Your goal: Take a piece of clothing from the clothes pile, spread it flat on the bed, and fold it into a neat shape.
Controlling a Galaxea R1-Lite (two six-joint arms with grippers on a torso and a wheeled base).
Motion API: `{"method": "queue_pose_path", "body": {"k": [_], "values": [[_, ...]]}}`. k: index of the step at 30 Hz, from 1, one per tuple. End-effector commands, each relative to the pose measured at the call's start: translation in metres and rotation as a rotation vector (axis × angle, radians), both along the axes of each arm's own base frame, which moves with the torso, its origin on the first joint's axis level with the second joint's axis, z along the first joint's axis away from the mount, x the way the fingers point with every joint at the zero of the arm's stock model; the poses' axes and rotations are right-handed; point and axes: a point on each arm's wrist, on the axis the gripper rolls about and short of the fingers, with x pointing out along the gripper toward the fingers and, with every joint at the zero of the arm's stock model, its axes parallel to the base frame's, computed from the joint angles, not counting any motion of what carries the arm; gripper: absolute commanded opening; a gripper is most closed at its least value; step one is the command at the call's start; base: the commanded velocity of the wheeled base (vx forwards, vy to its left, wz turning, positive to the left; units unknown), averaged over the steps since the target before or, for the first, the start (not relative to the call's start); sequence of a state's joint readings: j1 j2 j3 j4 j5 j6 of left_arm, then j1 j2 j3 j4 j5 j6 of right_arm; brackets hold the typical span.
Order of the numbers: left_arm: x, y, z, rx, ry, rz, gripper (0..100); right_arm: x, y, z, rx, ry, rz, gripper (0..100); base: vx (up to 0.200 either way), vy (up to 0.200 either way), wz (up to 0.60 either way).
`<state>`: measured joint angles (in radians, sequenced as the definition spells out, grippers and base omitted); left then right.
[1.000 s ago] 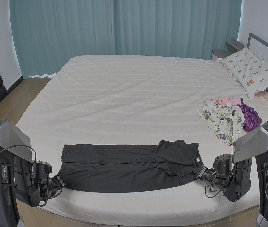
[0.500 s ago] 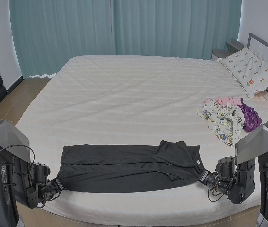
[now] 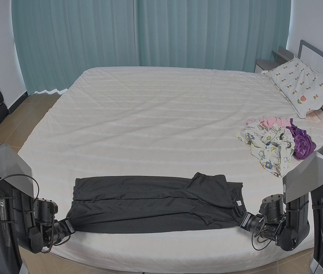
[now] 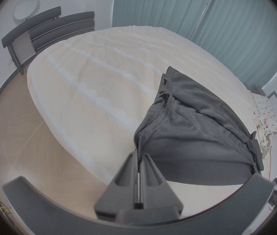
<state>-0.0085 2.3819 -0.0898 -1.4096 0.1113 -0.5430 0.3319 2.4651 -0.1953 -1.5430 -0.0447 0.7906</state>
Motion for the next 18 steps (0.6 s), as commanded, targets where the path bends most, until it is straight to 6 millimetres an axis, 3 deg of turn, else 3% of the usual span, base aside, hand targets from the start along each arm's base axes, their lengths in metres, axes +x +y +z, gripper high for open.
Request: {"method": "queue_pose_path", "body": {"k": [1,12,13,18], "values": [[-0.001,0.002,0.001,0.004,0.002,0.003,0,-0.004,-0.001,0.004,-0.001,0.007,0.006,0,0.000,0.000,0.00],[-0.001,0.003,-0.002,0.002,0.012,0.002,0,-0.005,-0.004,-0.002,-0.011,0.033,0.014,0,0.000,0.000,0.00],[-0.001,0.004,-0.001,-0.003,0.008,0.001,100,-0.006,-0.004,-0.002,-0.006,0.031,0.019,100,0.000,0.000,0.00],[-0.002,0.007,0.014,-0.034,-0.043,-0.007,100,-0.007,-0.005,0.002,-0.008,0.028,0.017,100,0.000,0.000,0.00]]}}
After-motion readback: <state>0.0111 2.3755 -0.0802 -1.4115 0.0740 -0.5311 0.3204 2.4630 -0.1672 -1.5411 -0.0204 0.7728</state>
